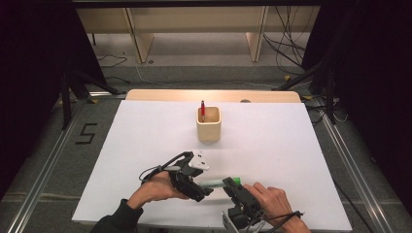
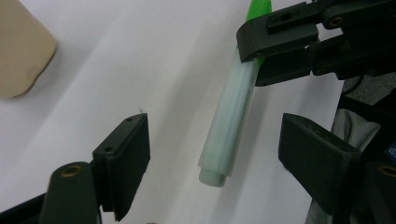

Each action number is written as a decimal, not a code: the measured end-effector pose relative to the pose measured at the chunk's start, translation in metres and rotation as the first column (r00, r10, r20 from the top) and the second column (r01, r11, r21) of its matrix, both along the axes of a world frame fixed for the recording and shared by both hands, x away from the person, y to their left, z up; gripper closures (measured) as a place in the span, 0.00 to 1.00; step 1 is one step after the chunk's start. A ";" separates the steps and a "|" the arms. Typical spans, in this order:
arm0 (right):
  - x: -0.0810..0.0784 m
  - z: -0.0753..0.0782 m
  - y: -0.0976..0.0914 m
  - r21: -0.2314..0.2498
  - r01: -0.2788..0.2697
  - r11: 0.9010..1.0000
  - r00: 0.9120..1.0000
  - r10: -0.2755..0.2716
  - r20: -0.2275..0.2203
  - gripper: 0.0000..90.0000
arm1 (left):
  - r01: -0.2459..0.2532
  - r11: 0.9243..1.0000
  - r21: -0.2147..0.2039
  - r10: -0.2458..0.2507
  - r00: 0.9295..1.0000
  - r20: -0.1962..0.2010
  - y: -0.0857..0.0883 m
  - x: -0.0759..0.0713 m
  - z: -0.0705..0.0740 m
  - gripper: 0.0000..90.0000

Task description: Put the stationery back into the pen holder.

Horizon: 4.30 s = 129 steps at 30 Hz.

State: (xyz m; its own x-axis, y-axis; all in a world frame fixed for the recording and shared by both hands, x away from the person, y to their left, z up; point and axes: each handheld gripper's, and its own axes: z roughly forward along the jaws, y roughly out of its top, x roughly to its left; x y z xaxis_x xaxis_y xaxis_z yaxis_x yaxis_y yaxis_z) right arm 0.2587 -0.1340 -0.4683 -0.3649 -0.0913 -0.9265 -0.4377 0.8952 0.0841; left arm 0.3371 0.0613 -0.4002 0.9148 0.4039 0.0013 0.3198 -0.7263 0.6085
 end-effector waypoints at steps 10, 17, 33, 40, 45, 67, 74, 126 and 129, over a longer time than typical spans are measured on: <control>-0.003 -0.004 0.004 -0.042 -0.026 0.999 0.999 0.027 0.028 0.75 | 0.064 0.996 0.063 -0.061 0.997 -0.055 -0.012 0.009 -0.003 0.41; -0.004 -0.006 0.004 -0.050 -0.041 0.998 0.998 0.043 0.048 0.75 | 0.109 0.989 0.096 -0.101 0.991 -0.083 -0.020 0.012 -0.005 0.51; -0.004 -0.009 0.004 -0.062 -0.039 0.997 0.998 0.042 0.039 0.75 | 0.194 0.969 0.156 -0.170 0.974 -0.151 -0.038 0.019 -0.007 0.68; -0.004 -0.009 0.005 -0.074 -0.057 0.996 0.997 0.060 0.046 0.75 | 0.213 0.959 0.188 -0.180 0.967 -0.179 -0.042 0.022 -0.009 0.74; -0.004 -0.010 0.005 -0.080 -0.062 0.995 0.997 0.066 0.049 0.75 | 0.225 0.956 0.190 -0.188 0.963 -0.194 -0.043 0.024 -0.010 0.75; -0.008 -0.014 0.005 -0.104 -0.077 0.992 0.995 0.083 0.048 0.73 | 0.260 0.945 0.197 -0.204 0.942 -0.266 -0.047 0.026 -0.013 0.85; -0.010 -0.009 0.002 -0.093 -0.063 0.994 0.996 0.069 0.064 0.62 | 0.226 0.957 0.184 -0.173 0.949 -0.265 -0.041 0.029 -0.012 0.85; 0.037 0.029 -0.094 0.644 0.636 0.424 0.614 0.226 -0.756 0.32 | -0.331 0.895 -0.299 0.354 0.935 0.024 0.027 0.053 -0.002 0.85; 0.035 0.027 -0.096 0.649 0.634 0.420 0.620 0.225 -0.752 0.32 | -0.341 0.886 -0.315 0.368 0.929 0.028 0.029 0.055 0.000 0.85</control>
